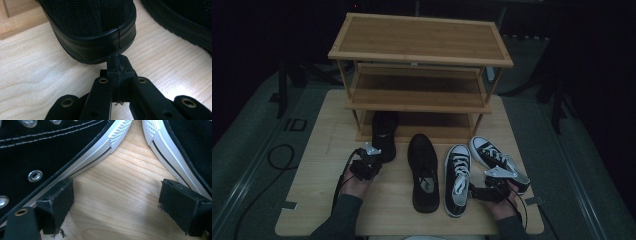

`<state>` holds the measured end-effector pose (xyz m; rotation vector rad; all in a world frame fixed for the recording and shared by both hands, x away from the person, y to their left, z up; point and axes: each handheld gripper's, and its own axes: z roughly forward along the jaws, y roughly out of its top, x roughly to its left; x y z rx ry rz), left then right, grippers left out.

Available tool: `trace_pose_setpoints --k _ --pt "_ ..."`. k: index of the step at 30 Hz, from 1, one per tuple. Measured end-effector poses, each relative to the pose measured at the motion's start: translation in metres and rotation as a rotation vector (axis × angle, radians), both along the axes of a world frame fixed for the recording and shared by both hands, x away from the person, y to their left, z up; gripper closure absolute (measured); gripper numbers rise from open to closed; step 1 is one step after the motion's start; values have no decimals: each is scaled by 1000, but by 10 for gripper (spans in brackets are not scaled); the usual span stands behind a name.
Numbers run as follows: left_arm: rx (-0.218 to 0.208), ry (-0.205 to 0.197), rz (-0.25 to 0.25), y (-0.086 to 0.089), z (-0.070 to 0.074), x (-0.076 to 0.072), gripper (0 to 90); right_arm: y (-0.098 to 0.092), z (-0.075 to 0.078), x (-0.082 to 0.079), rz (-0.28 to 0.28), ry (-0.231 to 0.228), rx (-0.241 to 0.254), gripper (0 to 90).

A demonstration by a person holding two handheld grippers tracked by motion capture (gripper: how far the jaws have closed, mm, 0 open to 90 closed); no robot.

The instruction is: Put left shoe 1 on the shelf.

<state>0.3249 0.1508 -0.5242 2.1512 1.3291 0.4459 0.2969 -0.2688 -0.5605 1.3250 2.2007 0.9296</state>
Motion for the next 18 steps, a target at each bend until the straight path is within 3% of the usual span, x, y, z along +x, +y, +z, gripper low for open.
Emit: trace_pose_setpoints --k 3,5,8,12,14,15,18 --pt "22 -29 19 0 3 2 900 0 0 0 0 0 0 127" --pt "1 -33 26 2 6 6 900 0 0 0 0 0 0 127" --pt "20 -34 33 1 8 16 900 0 0 0 0 -1 1 127" --pt "26 -39 43 0 8 16 898 0 0 0 0 -1 1 127" --pt "18 -32 33 -3 6 14 897 0 0 0 0 -1 1 127" --pt "31 -20 4 -8 3 12 897 0 0 0 0 -1 1 127" --pt "43 -3 -15 -14 -1 13 897 0 0 0 0 -1 1 127"
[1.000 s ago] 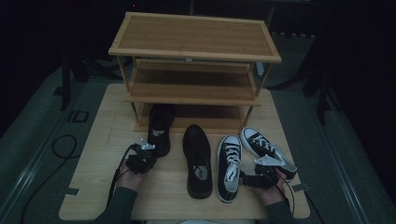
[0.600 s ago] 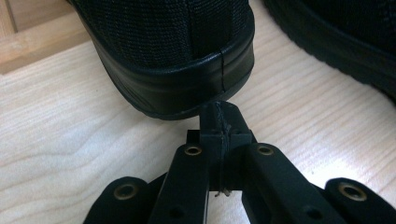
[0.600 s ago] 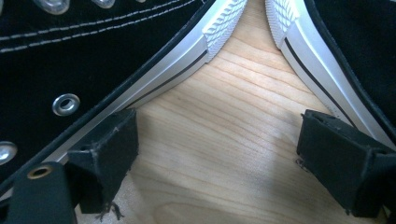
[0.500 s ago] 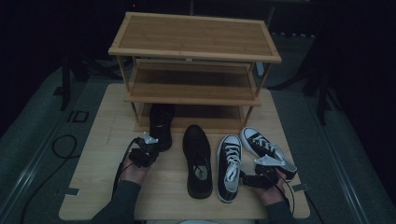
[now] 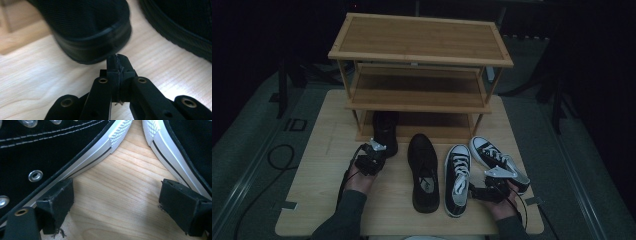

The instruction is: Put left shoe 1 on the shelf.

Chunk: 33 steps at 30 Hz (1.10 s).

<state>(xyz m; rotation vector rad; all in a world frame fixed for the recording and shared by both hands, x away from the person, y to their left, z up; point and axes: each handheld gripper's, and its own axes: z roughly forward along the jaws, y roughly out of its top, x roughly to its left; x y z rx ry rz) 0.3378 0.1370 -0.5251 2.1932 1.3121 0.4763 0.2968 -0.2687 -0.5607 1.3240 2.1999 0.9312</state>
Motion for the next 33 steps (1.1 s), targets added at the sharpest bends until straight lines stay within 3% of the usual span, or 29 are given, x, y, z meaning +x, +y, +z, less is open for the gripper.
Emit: trace_pose_setpoints --k 2,3,6,12,20,33 --pt "21 5 1 -4 -4 3 896 0 0 0 1 0 0 127" --pt "4 9 2 -3 -5 5 899 0 0 0 1 1 0 127" --pt "19 2 18 -3 -4 7 899 0 0 0 0 0 0 127" --pt "2 -13 74 5 0 22 899 0 0 0 0 0 0 127" --pt "38 -11 130 4 0 43 899 0 0 0 2 0 0 127" --pt "50 -2 214 10 -1 58 893 0 0 0 3 0 0 126"
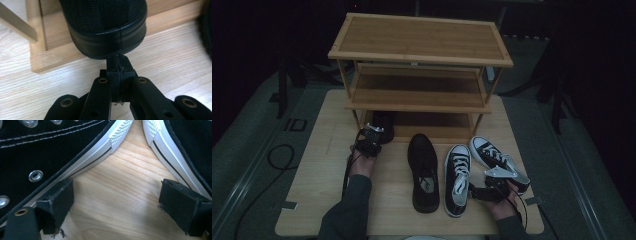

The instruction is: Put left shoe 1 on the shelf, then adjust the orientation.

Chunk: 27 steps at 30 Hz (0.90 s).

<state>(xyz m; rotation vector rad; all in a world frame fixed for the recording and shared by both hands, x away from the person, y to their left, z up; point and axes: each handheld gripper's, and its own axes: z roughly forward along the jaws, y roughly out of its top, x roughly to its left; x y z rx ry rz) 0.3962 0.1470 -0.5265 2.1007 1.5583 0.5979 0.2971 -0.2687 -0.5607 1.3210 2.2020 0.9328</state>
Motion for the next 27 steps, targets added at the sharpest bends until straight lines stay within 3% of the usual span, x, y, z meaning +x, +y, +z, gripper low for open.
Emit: trace_pose_setpoints --k 10,16,19,27 --pt "-60 -22 -65 -4 12 -15 725 0 0 0 2 -1 0 127" --pt "-130 -34 -91 -4 27 -25 625 0 0 0 2 0 0 127" --pt "-162 -34 -125 -5 35 -31 586 0 0 0 2 0 0 127" --pt "-195 -25 -204 -13 51 -44 502 0 0 0 2 -1 0 127"
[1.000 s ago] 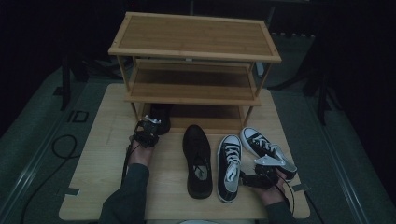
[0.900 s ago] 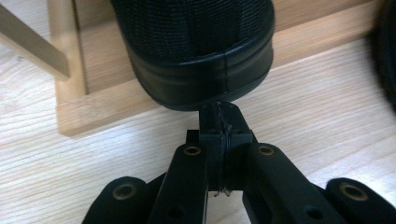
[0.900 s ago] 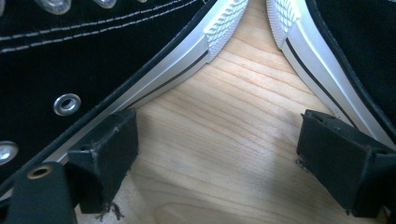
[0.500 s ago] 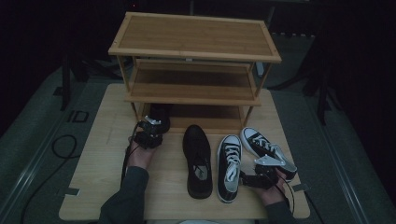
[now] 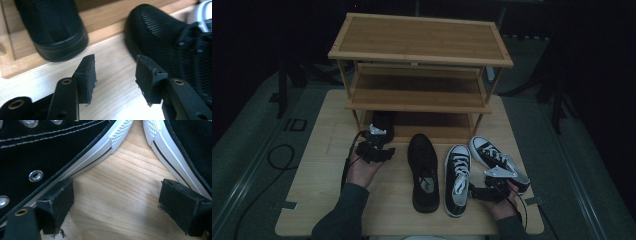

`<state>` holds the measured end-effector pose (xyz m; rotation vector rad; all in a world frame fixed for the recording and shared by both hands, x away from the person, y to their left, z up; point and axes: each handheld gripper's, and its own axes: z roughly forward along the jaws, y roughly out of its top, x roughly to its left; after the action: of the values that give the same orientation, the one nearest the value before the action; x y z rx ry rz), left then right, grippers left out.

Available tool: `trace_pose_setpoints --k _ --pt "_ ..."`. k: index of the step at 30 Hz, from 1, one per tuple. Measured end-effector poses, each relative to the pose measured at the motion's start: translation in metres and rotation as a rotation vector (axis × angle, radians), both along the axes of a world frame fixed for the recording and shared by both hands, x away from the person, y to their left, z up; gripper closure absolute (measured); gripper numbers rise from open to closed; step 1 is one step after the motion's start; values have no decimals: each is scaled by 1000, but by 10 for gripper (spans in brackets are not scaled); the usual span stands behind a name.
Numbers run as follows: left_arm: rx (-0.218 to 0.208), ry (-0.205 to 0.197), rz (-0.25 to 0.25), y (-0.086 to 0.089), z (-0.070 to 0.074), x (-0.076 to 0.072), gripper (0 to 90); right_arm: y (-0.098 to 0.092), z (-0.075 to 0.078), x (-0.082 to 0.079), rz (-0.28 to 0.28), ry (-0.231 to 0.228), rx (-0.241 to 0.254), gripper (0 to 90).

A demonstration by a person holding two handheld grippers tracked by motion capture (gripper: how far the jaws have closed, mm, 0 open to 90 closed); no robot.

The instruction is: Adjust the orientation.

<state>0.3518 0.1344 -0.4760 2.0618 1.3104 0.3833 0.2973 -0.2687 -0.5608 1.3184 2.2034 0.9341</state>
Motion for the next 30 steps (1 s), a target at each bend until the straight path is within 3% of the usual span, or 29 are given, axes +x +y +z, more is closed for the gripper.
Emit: trace_pose_setpoints --k 5,8,18,30 --pt "-8 -6 -43 -6 9 -7 481 0 0 0 0 0 0 127" --pt "9 2 -62 -10 12 -9 469 0 0 0 0 0 0 127" --pt "-11 12 -122 -24 21 -17 464 0 0 0 0 0 0 127" --pt "-22 10 -205 -52 35 -30 472 0 0 0 0 -1 0 127"
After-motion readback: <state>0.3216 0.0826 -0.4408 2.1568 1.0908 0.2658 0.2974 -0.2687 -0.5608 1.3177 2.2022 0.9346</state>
